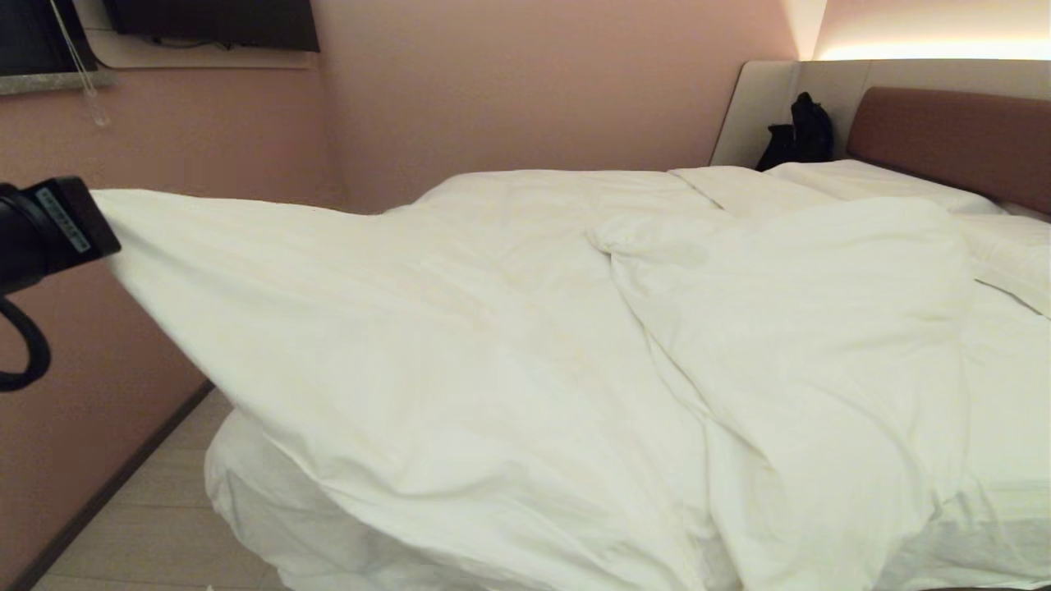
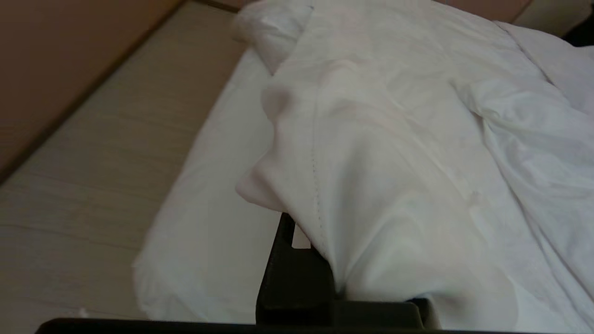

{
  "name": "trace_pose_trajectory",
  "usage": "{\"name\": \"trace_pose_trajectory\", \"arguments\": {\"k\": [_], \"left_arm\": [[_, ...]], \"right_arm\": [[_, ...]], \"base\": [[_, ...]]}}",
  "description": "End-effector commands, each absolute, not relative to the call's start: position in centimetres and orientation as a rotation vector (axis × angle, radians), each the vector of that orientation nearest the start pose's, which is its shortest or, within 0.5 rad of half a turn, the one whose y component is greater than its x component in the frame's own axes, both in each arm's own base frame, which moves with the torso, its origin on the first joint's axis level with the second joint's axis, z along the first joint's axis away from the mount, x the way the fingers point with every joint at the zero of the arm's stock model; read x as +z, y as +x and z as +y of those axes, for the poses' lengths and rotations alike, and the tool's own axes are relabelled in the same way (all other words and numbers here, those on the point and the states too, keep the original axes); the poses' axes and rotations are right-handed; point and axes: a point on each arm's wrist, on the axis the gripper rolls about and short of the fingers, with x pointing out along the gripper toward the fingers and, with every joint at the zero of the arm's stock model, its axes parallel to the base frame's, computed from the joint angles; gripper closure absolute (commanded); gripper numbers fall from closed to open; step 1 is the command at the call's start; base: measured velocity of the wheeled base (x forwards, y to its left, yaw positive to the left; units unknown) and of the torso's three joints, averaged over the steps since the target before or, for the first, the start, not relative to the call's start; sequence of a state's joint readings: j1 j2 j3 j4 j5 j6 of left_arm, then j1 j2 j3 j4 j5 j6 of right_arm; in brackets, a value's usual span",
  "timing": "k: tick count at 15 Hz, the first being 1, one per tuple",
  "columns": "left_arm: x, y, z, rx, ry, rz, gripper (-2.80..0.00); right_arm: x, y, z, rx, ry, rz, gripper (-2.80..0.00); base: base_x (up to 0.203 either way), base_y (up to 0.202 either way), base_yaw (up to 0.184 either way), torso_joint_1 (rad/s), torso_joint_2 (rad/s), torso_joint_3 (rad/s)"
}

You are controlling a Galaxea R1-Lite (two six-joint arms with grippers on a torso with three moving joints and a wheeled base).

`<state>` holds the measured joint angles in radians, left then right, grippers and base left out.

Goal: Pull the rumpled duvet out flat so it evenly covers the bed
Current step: Flatten the corners of the folded blanket

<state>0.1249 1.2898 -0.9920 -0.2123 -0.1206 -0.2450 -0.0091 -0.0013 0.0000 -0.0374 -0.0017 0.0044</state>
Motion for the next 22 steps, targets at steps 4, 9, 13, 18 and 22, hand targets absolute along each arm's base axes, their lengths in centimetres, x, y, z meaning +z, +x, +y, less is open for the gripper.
{"name": "trace_pose_trajectory", "arguments": {"k": [4,9,13,18,22], "left_arm": [[30.5,15.6,3.1,0.105,-0.234,0.097,0.00],[30.2,12.5,4.3,0.249,-0.225,0.135,0.00],[29.2,11.6,4.9,0.355,-0.235,0.182,0.00],[29.2,11.1,5.7,0.463,-0.196,0.177,0.00],[29.2,11.0,5.9,0.571,-0.182,0.176,0.00]], "right_arm": [[7.9,-2.3,0.0,-0.011,0.004,-0.038,0.00],[7.9,-2.3,0.0,-0.011,0.004,-0.038,0.00],[7.9,-2.3,0.0,-0.011,0.004,-0.038,0.00],[7.9,-2.3,0.0,-0.011,0.004,-0.038,0.00],[7.9,-2.3,0.0,-0.012,0.004,-0.038,0.00]], "base": [[0.000,0.000,0.000,0.000,0.00,0.000],[0.000,0.000,0.000,0.000,0.00,0.000],[0.000,0.000,0.000,0.000,0.00,0.000],[0.000,0.000,0.000,0.000,0.00,0.000],[0.000,0.000,0.000,0.000,0.00,0.000]]}}
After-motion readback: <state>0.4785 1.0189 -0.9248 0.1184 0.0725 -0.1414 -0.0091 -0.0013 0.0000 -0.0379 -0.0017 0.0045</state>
